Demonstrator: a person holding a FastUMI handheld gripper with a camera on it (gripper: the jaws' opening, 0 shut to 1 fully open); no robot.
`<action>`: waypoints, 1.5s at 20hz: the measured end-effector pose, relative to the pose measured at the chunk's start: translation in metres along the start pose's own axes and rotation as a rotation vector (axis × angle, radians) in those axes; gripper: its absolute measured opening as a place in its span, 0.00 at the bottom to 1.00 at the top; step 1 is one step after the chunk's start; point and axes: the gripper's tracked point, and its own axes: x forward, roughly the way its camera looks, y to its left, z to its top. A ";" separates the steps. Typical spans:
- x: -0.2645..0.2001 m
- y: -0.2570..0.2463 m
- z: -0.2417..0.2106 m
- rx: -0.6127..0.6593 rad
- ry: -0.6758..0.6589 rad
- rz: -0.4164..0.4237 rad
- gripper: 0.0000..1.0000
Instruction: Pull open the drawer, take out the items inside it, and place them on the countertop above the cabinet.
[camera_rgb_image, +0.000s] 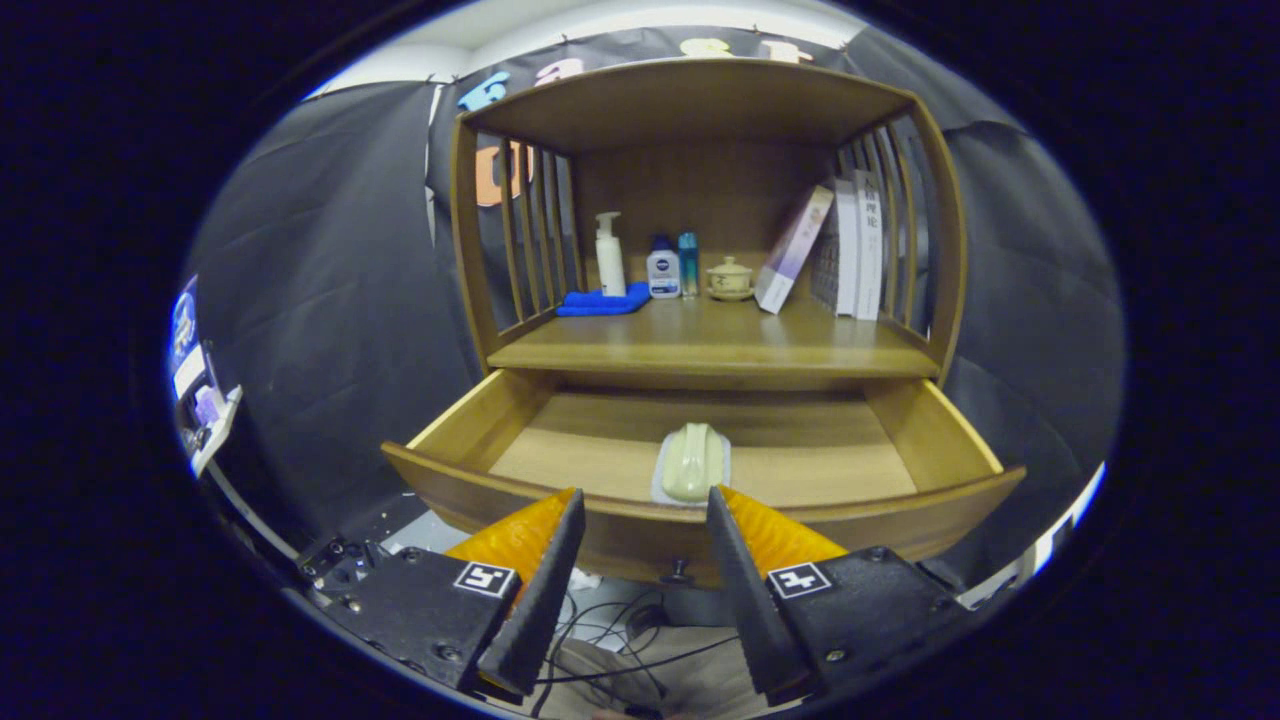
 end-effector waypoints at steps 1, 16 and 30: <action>0.003 -0.002 0.007 -0.009 -0.002 -0.002 0.78; 0.114 -0.039 0.017 0.040 0.334 -0.035 0.78; 0.167 -0.041 -0.007 0.038 0.525 -0.052 0.62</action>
